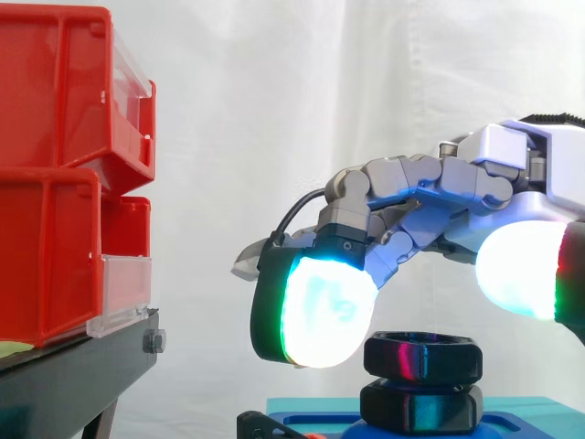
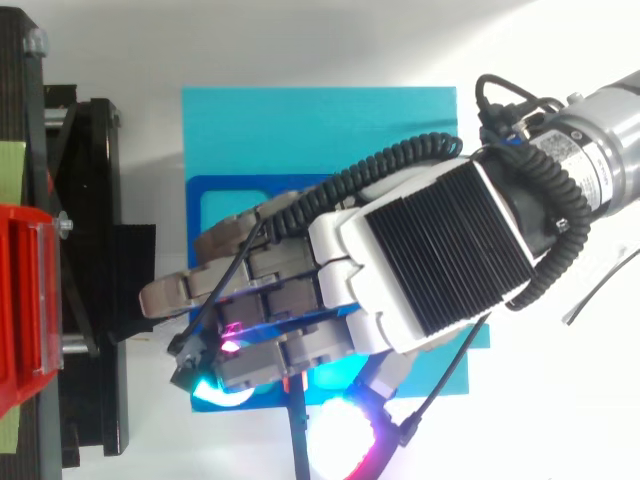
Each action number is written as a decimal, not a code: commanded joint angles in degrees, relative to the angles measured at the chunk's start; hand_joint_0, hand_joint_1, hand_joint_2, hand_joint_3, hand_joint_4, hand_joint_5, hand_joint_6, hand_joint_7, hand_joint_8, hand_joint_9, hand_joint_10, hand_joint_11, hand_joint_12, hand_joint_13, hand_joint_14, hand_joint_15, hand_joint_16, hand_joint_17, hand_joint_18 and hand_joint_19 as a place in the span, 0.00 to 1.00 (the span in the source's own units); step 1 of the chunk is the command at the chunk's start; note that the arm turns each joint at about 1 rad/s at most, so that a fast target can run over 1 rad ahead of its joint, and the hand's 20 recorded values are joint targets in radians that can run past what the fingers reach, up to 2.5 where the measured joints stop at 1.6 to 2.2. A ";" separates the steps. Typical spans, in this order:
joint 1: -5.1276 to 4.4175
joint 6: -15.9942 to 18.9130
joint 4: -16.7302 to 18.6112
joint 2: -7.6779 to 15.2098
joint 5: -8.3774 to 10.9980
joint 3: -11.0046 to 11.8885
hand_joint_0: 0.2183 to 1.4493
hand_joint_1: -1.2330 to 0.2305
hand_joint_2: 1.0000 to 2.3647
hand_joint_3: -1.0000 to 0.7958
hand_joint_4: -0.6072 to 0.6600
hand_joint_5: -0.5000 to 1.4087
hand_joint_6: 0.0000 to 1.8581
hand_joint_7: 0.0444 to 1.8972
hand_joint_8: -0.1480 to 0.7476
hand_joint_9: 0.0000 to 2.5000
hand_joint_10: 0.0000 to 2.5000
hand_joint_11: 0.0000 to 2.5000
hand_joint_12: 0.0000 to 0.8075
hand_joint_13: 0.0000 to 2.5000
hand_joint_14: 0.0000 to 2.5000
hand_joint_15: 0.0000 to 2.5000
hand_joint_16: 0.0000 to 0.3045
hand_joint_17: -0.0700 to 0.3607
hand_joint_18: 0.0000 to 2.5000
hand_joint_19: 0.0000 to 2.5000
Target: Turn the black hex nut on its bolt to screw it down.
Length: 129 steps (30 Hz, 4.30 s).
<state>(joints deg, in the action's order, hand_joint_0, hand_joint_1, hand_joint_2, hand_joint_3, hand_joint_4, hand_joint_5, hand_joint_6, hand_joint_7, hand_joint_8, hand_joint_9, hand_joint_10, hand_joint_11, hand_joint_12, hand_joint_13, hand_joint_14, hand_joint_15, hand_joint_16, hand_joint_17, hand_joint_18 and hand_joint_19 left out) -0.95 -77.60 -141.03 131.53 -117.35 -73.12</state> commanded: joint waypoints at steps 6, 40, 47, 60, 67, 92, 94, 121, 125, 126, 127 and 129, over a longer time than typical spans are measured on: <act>-0.54 0.08 0.31 0.83 0.63 0.00 0.25 0.66 0.00 0.28 0.67 0.23 0.30 0.60 0.49 0.30 0.00 0.12 0.33 0.16 0.00 0.03 0.14 0.39 0.19 0.20; 1.66 0.08 2.16 1.27 -2.09 0.00 0.25 0.65 0.00 0.28 0.67 0.22 0.39 0.45 0.49 0.30 0.00 0.13 0.33 0.16 0.00 0.03 0.14 0.39 0.19 0.20; 2.54 0.08 2.07 1.27 -3.41 0.00 0.25 0.65 0.00 0.28 0.66 0.22 0.39 0.44 0.50 0.30 0.00 0.13 0.34 0.16 0.00 0.03 0.14 0.39 0.19 0.20; 3.85 0.08 1.72 1.27 -4.73 0.00 0.25 0.68 0.00 0.28 0.67 0.22 0.41 0.41 0.50 0.30 0.00 0.13 0.34 0.16 0.00 0.03 0.15 0.40 0.19 0.21; 5.08 0.08 2.16 1.19 -6.22 0.00 0.25 0.69 0.00 0.28 0.66 0.22 0.41 0.40 0.49 0.30 0.00 0.13 0.34 0.16 0.00 0.03 0.15 0.40 0.19 0.21; 10.53 0.87 6.03 1.19 -13.52 0.00 0.25 0.70 0.00 0.28 0.67 0.22 0.39 0.44 0.50 0.30 0.00 0.13 0.34 0.16 0.00 0.03 0.15 0.40 0.19 0.21; 10.53 1.67 6.11 1.19 -13.61 0.17 0.25 0.70 0.00 0.28 0.67 0.22 0.39 0.44 0.50 0.30 0.00 0.13 0.34 0.16 0.00 0.03 0.15 0.40 0.19 0.21; 4.73 3.86 8.22 1.89 -8.07 2.20 0.25 0.68 0.00 0.28 0.69 0.23 0.27 0.59 0.49 0.30 0.00 0.13 0.35 0.16 0.00 0.03 0.15 0.40 0.19 0.21; 3.94 4.21 7.96 1.89 -7.63 2.64 0.25 0.68 0.00 0.28 0.69 0.23 0.27 0.59 0.49 0.30 0.00 0.13 0.35 0.16 0.00 0.03 0.15 0.40 0.19 0.20; 3.59 4.57 7.78 1.89 -7.54 2.72 0.25 0.68 0.00 0.28 0.69 0.23 0.27 0.58 0.49 0.30 0.00 0.13 0.35 0.16 0.00 0.03 0.15 0.40 0.19 0.20; 3.42 4.65 7.78 1.89 -7.54 2.72 0.25 0.68 0.00 0.28 0.69 0.23 0.27 0.58 0.49 0.30 0.00 0.13 0.35 0.16 0.00 0.03 0.15 0.40 0.19 0.21; 3.15 4.74 7.78 1.89 -7.28 2.72 0.25 0.68 0.00 0.28 0.69 0.23 0.27 0.58 0.49 0.30 0.00 0.13 0.35 0.16 0.00 0.03 0.15 0.40 0.19 0.20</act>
<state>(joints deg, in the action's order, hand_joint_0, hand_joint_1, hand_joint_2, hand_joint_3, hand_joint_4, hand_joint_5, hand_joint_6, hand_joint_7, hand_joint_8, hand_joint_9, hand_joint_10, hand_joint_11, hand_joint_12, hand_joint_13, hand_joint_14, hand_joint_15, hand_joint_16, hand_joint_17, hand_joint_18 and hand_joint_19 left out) 2.71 -73.15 -133.11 133.42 -124.91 -70.49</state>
